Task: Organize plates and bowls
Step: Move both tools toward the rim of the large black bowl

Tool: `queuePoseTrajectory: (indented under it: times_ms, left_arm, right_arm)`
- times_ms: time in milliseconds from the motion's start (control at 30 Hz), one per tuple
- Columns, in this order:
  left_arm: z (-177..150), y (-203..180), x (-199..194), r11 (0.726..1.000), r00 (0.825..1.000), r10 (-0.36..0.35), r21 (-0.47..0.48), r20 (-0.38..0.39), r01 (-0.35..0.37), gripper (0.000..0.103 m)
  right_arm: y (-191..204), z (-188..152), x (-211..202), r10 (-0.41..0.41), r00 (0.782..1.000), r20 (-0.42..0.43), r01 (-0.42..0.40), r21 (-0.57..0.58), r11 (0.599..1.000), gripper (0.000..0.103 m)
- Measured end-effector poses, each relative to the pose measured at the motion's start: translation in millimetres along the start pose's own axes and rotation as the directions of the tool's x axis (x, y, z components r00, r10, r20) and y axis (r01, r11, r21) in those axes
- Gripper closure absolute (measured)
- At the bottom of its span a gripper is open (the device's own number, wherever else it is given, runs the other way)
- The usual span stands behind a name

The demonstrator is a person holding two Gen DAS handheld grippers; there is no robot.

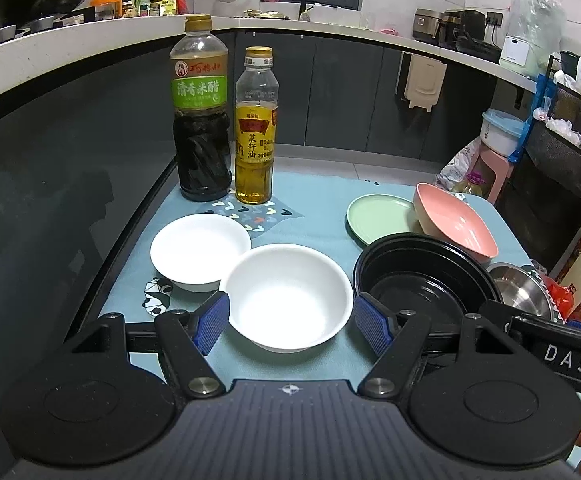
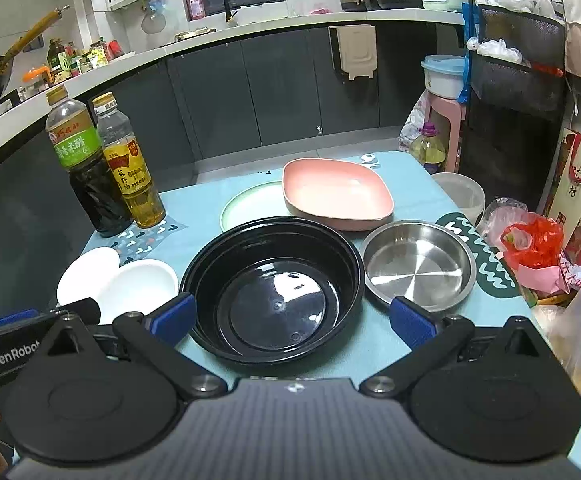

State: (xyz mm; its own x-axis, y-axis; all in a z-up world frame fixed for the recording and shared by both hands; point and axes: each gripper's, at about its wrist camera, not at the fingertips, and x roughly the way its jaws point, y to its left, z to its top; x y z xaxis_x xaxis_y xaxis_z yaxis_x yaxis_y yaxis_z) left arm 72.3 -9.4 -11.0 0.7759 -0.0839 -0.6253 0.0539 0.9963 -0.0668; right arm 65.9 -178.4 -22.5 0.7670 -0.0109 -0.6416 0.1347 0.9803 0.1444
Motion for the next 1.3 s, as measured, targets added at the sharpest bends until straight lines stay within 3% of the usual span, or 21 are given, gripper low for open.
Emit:
queuePoseTrajectory:
  times_ms: [733,967,1300]
  left_arm:
    - [0.6,-3.8,11.3,1.0,1.0,0.003,0.008,-0.01,-0.003,0.037]
    - [-0.7,-4.6,19.6,0.999,0.997,-0.045,-0.015,-0.063,0.044,0.037]
    - [-0.9,-11.0,25.7,0.998,0.995,-0.052,-0.027,-0.089,0.049,0.037]
  right_arm:
    - [-5.3,-1.5,8.4,-0.007,1.0,-0.014,0.007,0.017,1.0,0.042]
    - [-8.5,-2.0,12.0,-0.006,1.0,-0.025,0.007,0.028,1.0,0.042]
    - [-16.5,-3.1,18.3,0.013,0.999,-0.037,-0.011,0.05,0.999,0.042]
